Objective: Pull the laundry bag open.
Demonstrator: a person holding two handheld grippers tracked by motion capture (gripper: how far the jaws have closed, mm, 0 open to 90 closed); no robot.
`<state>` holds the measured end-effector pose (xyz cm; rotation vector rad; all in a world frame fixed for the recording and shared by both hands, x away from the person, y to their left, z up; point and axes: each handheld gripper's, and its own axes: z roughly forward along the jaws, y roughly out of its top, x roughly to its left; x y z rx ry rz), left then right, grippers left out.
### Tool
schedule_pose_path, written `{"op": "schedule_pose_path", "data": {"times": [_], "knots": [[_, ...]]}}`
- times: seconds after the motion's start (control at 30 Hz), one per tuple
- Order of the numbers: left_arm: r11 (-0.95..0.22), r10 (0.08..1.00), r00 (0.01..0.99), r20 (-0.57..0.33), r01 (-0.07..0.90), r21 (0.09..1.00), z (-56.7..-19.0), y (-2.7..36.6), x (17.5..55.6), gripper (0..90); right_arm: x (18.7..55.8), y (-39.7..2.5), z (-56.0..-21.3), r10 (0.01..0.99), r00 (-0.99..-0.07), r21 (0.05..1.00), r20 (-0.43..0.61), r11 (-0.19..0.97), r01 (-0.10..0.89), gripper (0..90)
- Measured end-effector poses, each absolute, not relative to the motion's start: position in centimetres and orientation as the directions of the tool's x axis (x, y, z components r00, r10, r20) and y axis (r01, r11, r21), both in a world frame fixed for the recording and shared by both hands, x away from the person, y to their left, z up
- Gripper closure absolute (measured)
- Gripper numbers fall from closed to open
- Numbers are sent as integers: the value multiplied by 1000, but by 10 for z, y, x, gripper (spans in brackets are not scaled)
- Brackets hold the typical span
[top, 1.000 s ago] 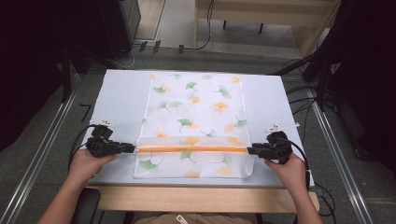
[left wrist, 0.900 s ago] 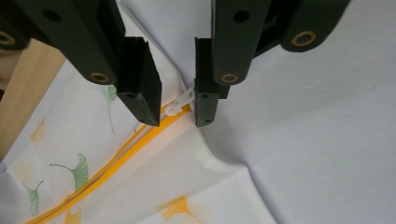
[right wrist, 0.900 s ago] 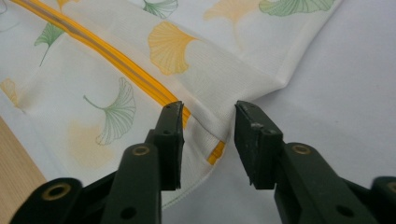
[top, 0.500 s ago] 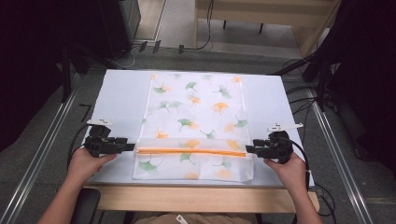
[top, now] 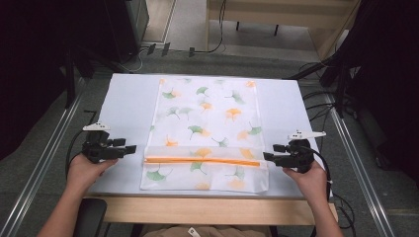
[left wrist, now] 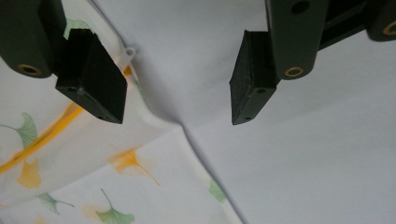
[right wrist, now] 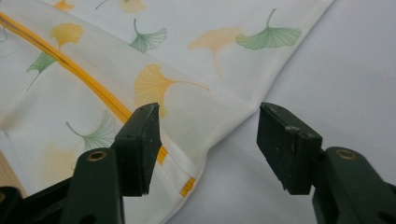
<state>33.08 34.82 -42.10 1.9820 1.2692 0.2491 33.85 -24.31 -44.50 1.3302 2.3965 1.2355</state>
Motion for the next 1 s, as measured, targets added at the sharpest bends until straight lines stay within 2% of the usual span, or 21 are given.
{"op": "schedule_pose_path", "data": {"times": [0.17, 0.3, 0.33, 0.6, 1.0], "knots": [[-200, 869, 457, -190, 676, 710, -419, 351, 336, 357, 337, -259, -448, 794, -570, 754, 211, 239, 612, 328], [-209, 871, 456, -182, 680, 703, -420, 352, 338, 355, 338, -269, -450, 819, -537, 766, 203, 209, 608, 308], [-210, 873, 453, -179, 681, 702, -421, 352, 339, 356, 338, -275, -451, 836, -509, 765, 204, 189, 616, 307], [-212, 875, 449, -181, 692, 690, -424, 359, 340, 356, 337, -288, -451, 865, -461, 778, 197, 148, 611, 296], [-203, 883, 432, -182, 703, 681, -426, 365, 341, 351, 337, -298, -455, 880, -438, 772, 184, 147, 619, 293]]}}
